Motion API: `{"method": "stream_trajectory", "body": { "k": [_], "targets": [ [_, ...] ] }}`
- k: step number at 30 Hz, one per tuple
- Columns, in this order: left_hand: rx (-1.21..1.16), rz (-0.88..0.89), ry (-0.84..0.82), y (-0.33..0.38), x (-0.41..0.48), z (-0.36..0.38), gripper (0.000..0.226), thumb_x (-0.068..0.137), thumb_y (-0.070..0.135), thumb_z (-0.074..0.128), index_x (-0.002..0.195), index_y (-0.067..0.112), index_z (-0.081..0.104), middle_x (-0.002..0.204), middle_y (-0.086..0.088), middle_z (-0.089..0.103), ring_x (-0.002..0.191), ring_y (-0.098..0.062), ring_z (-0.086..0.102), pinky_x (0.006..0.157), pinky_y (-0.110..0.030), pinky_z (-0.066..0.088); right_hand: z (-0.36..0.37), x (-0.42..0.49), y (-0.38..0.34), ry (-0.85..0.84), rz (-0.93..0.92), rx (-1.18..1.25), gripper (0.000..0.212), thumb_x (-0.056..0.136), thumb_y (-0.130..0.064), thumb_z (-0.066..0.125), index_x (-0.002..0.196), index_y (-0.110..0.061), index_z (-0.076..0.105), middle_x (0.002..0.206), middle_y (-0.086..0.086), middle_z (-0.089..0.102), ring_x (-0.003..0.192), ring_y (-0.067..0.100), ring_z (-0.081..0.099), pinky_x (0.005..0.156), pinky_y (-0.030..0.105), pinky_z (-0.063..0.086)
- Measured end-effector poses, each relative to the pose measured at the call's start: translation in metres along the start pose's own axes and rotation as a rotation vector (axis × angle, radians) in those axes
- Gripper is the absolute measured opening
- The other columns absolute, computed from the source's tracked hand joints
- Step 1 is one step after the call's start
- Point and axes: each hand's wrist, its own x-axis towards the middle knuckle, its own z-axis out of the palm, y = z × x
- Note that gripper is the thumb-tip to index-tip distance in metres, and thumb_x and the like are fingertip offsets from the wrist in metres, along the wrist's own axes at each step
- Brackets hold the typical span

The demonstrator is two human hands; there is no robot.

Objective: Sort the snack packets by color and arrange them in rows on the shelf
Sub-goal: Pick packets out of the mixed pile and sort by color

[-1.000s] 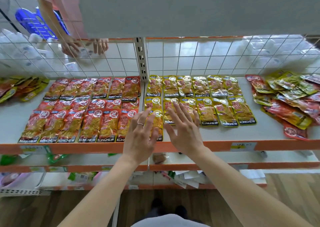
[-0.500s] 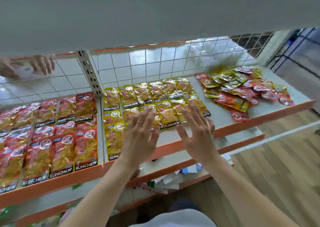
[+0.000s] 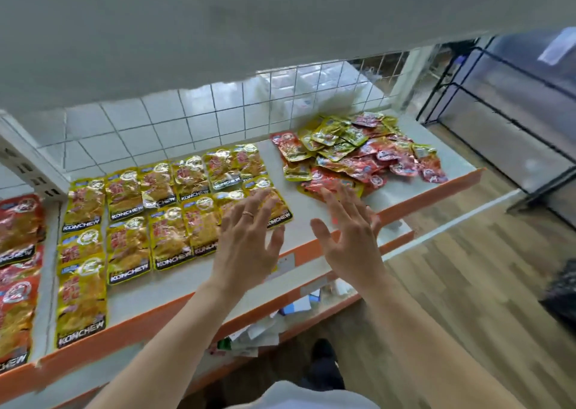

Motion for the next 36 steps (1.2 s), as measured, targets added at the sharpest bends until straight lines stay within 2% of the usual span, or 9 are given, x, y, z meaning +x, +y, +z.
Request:
{"method": "stream_trajectory", "body": {
  "k": [9, 20, 22, 24, 25, 27, 33, 35, 36],
  "targets": [
    [0.045, -0.018, -0.088, 0.067, 0.069, 0.056, 0.060, 0.093, 0.047, 0.038, 0.142, 0.015, 0.052, 0.151, -0.005, 0.048, 0.133, -0.030, 0.043, 0.105, -0.051, 0.040, -0.054, 0.055, 0.102, -0.056, 0.006, 0.035, 0.059, 0.094, -0.048, 0.049, 0.150, -0.030, 0.041, 0.164, -0.009, 0.023, 0.152, 0.012, 0.014, 0.117, 0.053, 0.009],
    [0.162, -0.132, -0.189, 0.099, 0.176, 0.102, 0.054, 0.101, 0.039, 0.049, 0.150, 0.017, 0.041, 0.160, -0.005, 0.036, 0.147, -0.027, 0.028, 0.118, -0.047, 0.025, -0.081, 0.140, 0.189, -0.182, 0.029, -0.065, 0.054, 0.095, -0.040, 0.058, 0.147, -0.033, 0.045, 0.160, -0.006, 0.032, 0.148, 0.014, 0.024, 0.115, 0.049, 0.014],
    [0.192, -0.188, -0.208, 0.098, 0.195, 0.106, 0.054, 0.102, 0.038, 0.045, 0.152, 0.017, 0.037, 0.161, -0.006, 0.033, 0.148, -0.028, 0.025, 0.119, -0.048, 0.024, -0.080, 0.157, 0.194, -0.208, 0.091, -0.078, 0.044, 0.097, -0.042, 0.055, 0.139, -0.031, 0.056, 0.152, -0.001, 0.045, 0.143, 0.019, 0.035, 0.112, 0.050, 0.024],
    [0.216, -0.250, -0.231, 0.097, 0.210, 0.110, 0.057, 0.102, 0.040, 0.045, 0.153, 0.019, 0.033, 0.162, -0.007, 0.029, 0.149, -0.030, 0.022, 0.120, -0.049, 0.022, -0.082, 0.172, 0.194, -0.163, 0.189, -0.053, 0.032, 0.097, -0.044, 0.055, 0.114, -0.022, 0.070, 0.120, 0.005, 0.065, 0.121, 0.026, 0.055, 0.100, 0.046, 0.040],
    [0.227, -0.279, -0.243, 0.096, 0.217, 0.112, 0.059, 0.101, 0.041, 0.046, 0.154, 0.020, 0.031, 0.163, -0.007, 0.027, 0.149, -0.031, 0.022, 0.120, -0.050, 0.022, -0.082, 0.179, 0.193, -0.139, 0.246, -0.037, 0.032, 0.096, -0.045, 0.055, 0.099, -0.018, 0.072, 0.100, 0.004, 0.066, 0.107, 0.028, 0.060, 0.089, 0.041, 0.045],
    [0.250, -0.336, -0.273, 0.095, 0.230, 0.115, 0.064, 0.100, 0.043, 0.048, 0.156, 0.019, 0.027, 0.164, -0.008, 0.023, 0.150, -0.032, 0.021, 0.120, -0.051, 0.023, -0.081, 0.194, 0.192, -0.127, 0.319, -0.043, 0.037, 0.094, -0.047, 0.059, 0.086, -0.012, 0.066, 0.085, 0.004, 0.064, 0.091, 0.028, 0.062, 0.074, 0.035, 0.045],
    [0.334, -0.391, -0.344, 0.087, 0.256, 0.118, 0.067, 0.100, 0.045, 0.046, 0.157, 0.017, 0.024, 0.162, -0.012, 0.027, 0.146, -0.036, 0.028, 0.115, -0.052, 0.029, -0.065, 0.223, 0.188, -0.179, 0.384, -0.060, 0.050, 0.086, -0.055, 0.068, 0.109, -0.012, 0.058, 0.108, 0.009, 0.066, 0.109, 0.033, 0.058, 0.078, 0.038, 0.047],
    [0.363, -0.353, -0.339, 0.087, 0.258, 0.119, 0.061, 0.100, 0.044, 0.047, 0.153, 0.017, 0.032, 0.155, -0.012, 0.039, 0.141, -0.035, 0.036, 0.111, -0.051, 0.033, -0.066, 0.227, 0.188, -0.199, 0.419, -0.031, 0.056, 0.083, -0.054, 0.072, 0.113, -0.009, 0.056, 0.106, 0.008, 0.065, 0.106, 0.031, 0.060, 0.077, 0.037, 0.047],
    [0.369, -0.330, -0.316, 0.088, 0.259, 0.119, 0.057, 0.100, 0.044, 0.049, 0.149, 0.017, 0.039, 0.149, -0.012, 0.047, 0.136, -0.035, 0.042, 0.107, -0.050, 0.036, -0.067, 0.228, 0.188, -0.215, 0.432, -0.004, 0.052, 0.082, -0.051, 0.075, 0.105, -0.007, 0.058, 0.098, 0.007, 0.064, 0.100, 0.029, 0.062, 0.072, 0.034, 0.046]
  ]
}}
